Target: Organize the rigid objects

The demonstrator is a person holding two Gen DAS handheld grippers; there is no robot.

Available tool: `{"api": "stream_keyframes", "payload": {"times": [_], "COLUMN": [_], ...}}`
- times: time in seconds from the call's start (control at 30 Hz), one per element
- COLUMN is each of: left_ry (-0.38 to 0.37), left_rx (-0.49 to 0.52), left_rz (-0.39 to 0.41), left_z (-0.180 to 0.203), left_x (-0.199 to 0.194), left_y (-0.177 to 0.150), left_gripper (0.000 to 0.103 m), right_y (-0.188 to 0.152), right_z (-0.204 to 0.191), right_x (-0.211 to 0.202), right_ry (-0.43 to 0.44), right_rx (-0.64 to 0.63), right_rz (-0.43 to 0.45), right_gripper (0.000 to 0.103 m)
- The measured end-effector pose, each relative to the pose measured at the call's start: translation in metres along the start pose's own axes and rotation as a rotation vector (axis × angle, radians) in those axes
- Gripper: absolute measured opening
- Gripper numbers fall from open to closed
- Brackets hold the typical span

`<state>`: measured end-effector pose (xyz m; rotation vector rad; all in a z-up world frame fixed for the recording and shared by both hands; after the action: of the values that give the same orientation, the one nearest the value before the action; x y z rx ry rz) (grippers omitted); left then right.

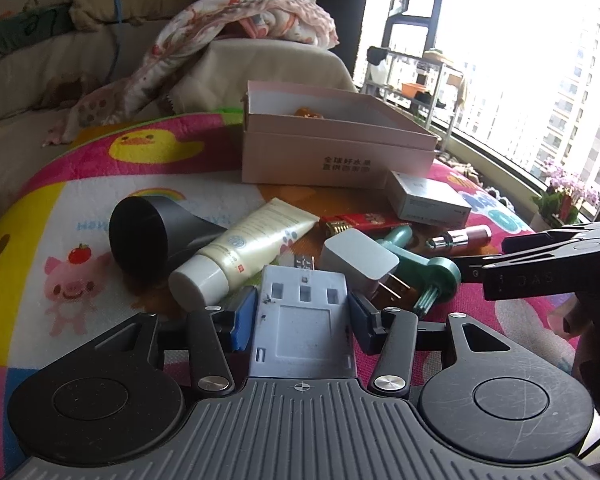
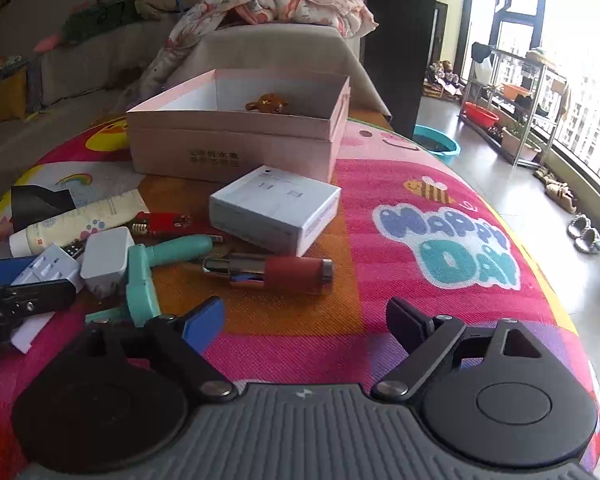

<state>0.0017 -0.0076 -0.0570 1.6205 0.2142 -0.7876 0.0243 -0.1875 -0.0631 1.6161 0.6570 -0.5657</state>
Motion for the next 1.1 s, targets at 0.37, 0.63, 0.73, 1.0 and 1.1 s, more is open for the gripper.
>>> {"api": "stream_keyframes", "payload": {"times": [0.37,0.63,0.73,1.0,1.1], "left_ry": [0.002,-0.027,-0.013,-0.069,-0.09], "left_rx": [-0.009,-0.006,0.064,0.142,0.134], "left_rz": [0.013,0.005,-0.017,-0.12,-0.099], "left_z": [0.0,0.0,0.007,0.015,0.012], "left_x": [-0.002,-0.014,-0.02,-0.032,-0.032], "left_y": [-0.002,-0.007,-0.012,-0.02,-0.022], "left_gripper": [0.054,0.054,0.054,0.053,0.054], "right_y": [0.011,-0.005,-0.009,-0.011,-0.014], "right_z": [-0.018,-0.008,-0.002,-0.006,-0.01], "right_x": [0.011,-0.018,-0.029,-0.04,-0.04], "right_ry": [-0.015,0.005,-0.003,0.01,0.02], "right_rx": [-0.013,-0.097,-0.123,-0.145,-0.145], "right_rz": [-0.003,0.0,0.009,0.044,0.041], "right_gripper": [0.078,0.078,0.078,0.078,0.078]}}
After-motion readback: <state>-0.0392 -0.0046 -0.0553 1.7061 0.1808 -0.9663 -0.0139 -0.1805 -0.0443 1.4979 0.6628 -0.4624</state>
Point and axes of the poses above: each gripper's, at about its wrist camera, not at the fingertips, and x roughly the way its jaws point, z to its right, y to its top, the point moved 10 cm from there along x, roughly the way its jaws point, and after that the axes turned 10 degrees about x, right-handed, at the moved point
